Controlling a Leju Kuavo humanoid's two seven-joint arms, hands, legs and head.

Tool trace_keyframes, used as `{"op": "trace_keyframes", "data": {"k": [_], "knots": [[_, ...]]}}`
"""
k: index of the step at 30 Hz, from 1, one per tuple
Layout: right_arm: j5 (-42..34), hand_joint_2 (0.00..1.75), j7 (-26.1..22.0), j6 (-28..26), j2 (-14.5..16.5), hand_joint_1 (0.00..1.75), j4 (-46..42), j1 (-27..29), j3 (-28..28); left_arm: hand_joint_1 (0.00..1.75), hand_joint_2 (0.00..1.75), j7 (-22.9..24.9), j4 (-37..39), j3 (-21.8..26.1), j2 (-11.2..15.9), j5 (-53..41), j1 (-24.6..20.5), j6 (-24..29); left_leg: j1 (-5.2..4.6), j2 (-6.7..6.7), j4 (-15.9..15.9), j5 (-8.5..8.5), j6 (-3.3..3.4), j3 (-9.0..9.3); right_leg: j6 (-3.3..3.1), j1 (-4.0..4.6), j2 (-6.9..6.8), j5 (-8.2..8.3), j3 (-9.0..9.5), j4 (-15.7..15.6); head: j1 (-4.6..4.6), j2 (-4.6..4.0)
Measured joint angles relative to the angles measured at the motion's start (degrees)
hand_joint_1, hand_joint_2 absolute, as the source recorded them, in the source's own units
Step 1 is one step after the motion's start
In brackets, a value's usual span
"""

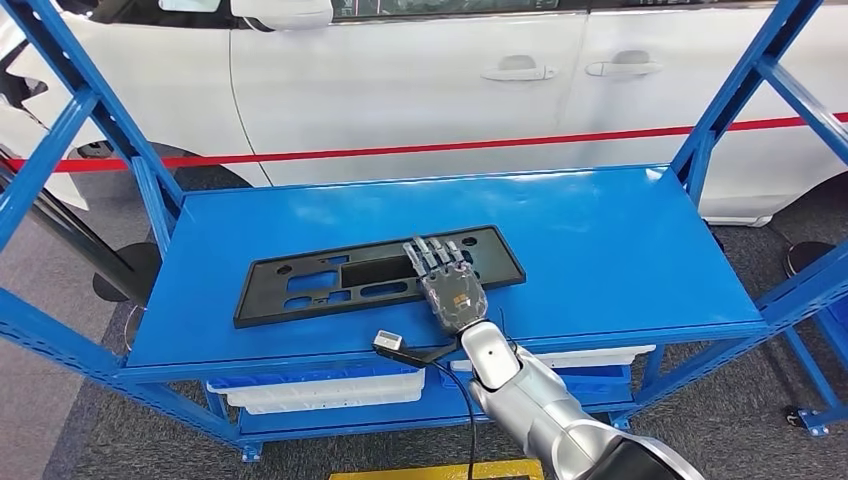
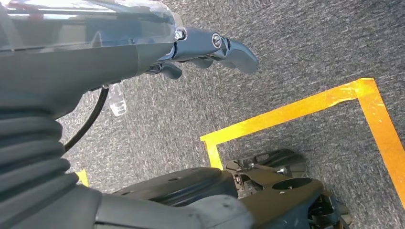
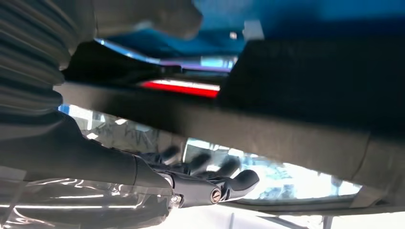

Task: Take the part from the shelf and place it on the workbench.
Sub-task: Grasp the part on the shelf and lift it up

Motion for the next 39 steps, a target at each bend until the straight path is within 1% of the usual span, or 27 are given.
{"op": "trace_keyframes", "data": {"k": [22, 29, 31, 33, 35, 37, 39], "knots": [[-0.5, 1.75, -1.3, 0.0, -0.2, 1.75, 0.5, 0.1, -0.5, 0.0, 0.0, 0.6, 0.0, 0.3, 0.0, -0.3, 0.0, 0.6, 0.0, -0.01, 0.0, 0.0, 0.0, -0.03, 0.04, -0.01, -0.04, -0.03, 0.0, 0.0, -0.01, 0.0], [-2.3, 1.75, -3.2, -0.5, -0.2, 1.75, -0.9, 0.7, -2.6, 0.0, 0.0, 0.7, 0.0, 0.4, 0.0, -0.4, 0.0, 0.7, 0.0, -0.02, 0.0, -0.01, 0.0, -0.05, 0.04, -0.01, -0.07, -0.03, 0.0, 0.0, 0.0, -0.01], [-4.2, 1.75, -5.0, -0.5, -0.2, 1.75, -1.8, 1.0, -3.4, 0.0, 0.0, 0.7, 0.0, 0.4, 0.0, -0.4, 0.0, 0.7, 0.0, -0.03, 0.0, -0.01, 0.0, -0.06, 0.04, -0.01, -0.08, -0.03, -0.01, 0.0, 0.01, -0.01], [-8.9, 1.75, -8.9, -0.6, -0.3, 1.75, -3.9, 1.6, -5.0, 0.0, 0.0, 0.7, 0.0, 0.6, 0.0, -0.4, 0.1, 0.7, 0.0, -0.04, 0.0, -0.01, 0.0, -0.09, 0.05, -0.02, -0.08, -0.03, -0.02, 0.0, 0.01, 0.0], [-17.7, 1.75, -14.1, 0.8, -0.3, 1.75, -7.4, 2.1, -7.4, 0.0, 0.0, 0.7, 0.0, 0.9, 0.0, -0.1, 0.1, 0.7, 0.0, -0.02, 0.0, -0.01, 0.0, -0.11, 0.06, -0.03, -0.03, -0.01, -0.05, 0.0, 0.0, 0.0], [-31.2, 1.75, -19.2, 5.1, -0.6, 1.75, -13.5, 2.5, -9.8, 0.0, 0.0, 0.6, 0.0, 1.6, 0.0, 0.5, 0.1, 0.7, 0.0, 0.0, 0.0, -0.01, 0.0, -0.11, 0.07, -0.03, -0.01, 0.0, -0.07, 0.0, 0.0, 0.0], [-47.6, 1.75, -22.8, 11.8, -1.6, 1.75, -21.9, 2.9, -12.0, 0.0, 0.0, 0.2, 0.0, 2.5, 0.0, 1.2, 0.2, 0.9, -0.02, -0.02, 0.0, -0.01, 0.0, -0.15, 0.07, -0.03, -0.05, -0.01, -0.11, 0.0, -0.01, -0.01]]}}
